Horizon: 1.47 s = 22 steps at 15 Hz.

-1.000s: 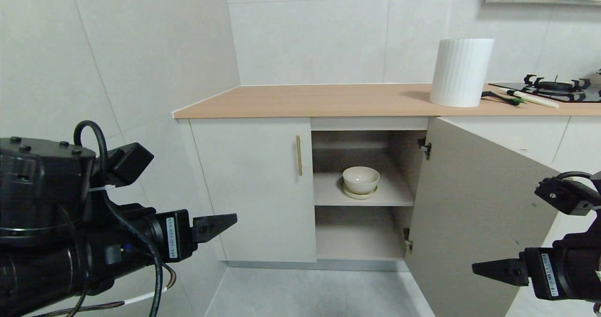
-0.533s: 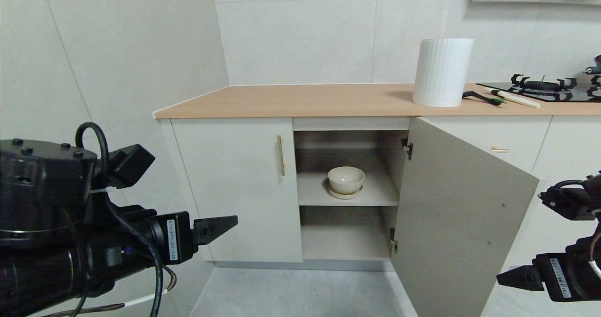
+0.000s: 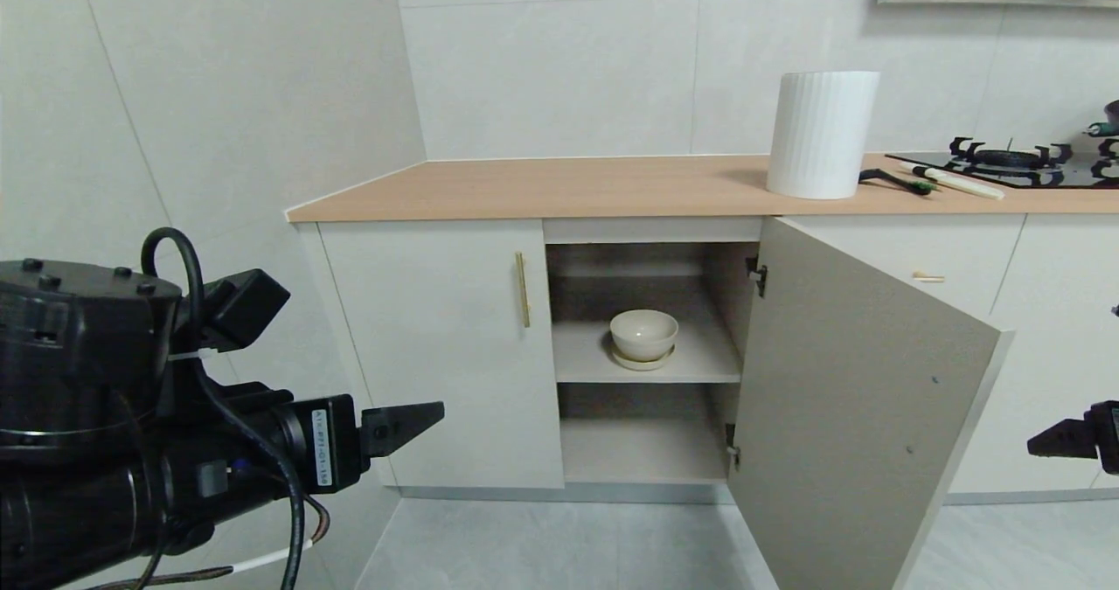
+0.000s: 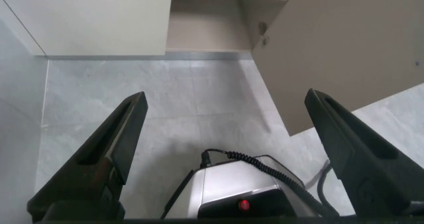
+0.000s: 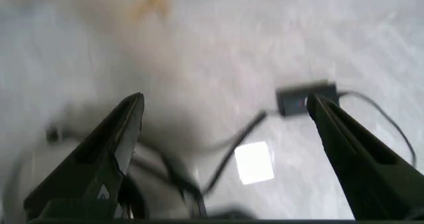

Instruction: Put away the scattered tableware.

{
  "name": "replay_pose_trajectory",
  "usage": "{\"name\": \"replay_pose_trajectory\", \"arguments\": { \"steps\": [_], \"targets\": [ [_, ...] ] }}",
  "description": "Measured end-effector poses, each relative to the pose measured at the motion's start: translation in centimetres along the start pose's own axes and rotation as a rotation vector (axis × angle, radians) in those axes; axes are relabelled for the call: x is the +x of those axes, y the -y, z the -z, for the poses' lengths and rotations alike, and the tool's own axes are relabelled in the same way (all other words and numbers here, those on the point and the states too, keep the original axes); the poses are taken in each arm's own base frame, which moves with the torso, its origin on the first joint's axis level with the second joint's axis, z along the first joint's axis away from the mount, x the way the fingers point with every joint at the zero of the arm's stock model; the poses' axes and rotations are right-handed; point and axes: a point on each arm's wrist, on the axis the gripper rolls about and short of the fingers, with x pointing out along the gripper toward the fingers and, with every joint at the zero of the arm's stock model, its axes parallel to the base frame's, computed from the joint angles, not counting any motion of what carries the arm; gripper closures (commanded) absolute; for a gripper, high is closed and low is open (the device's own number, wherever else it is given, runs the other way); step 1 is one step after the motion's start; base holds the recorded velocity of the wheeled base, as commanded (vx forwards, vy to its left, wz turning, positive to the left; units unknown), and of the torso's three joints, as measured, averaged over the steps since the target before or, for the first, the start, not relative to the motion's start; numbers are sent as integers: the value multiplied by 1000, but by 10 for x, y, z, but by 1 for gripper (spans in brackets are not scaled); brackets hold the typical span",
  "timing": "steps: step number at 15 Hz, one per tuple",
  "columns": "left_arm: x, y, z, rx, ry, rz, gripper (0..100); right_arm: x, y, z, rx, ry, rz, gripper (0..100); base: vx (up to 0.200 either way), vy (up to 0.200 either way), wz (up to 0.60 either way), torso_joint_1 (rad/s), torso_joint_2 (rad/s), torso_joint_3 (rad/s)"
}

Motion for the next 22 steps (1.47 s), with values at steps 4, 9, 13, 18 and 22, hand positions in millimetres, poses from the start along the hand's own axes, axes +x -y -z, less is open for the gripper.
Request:
{"name": "replay_pose_trajectory", "arguments": {
  "steps": [4,9,13,18,22],
  "targets": [
    [0,0,0,-1,0,0,0,23,8,-15,76,58,23,0,0,0,0,0,0,0],
    [-1,0,-1,-2,10,4,0,51,5,-24,180,89,17,0,0,0,0,0,0,0],
    [0,1,-2,-5,11,5,0,74,-2,-28,244,89,-8,0,0,0,0,0,0,0],
    [-1,1,-2,-5,11,5,0,92,-22,-25,268,46,-48,0,0,0,0,0,0,0],
    [-1,1,-2,-3,14,7,0,92,-47,-17,204,24,-108,0,0,0,0,0,0,0]
  ]
}}
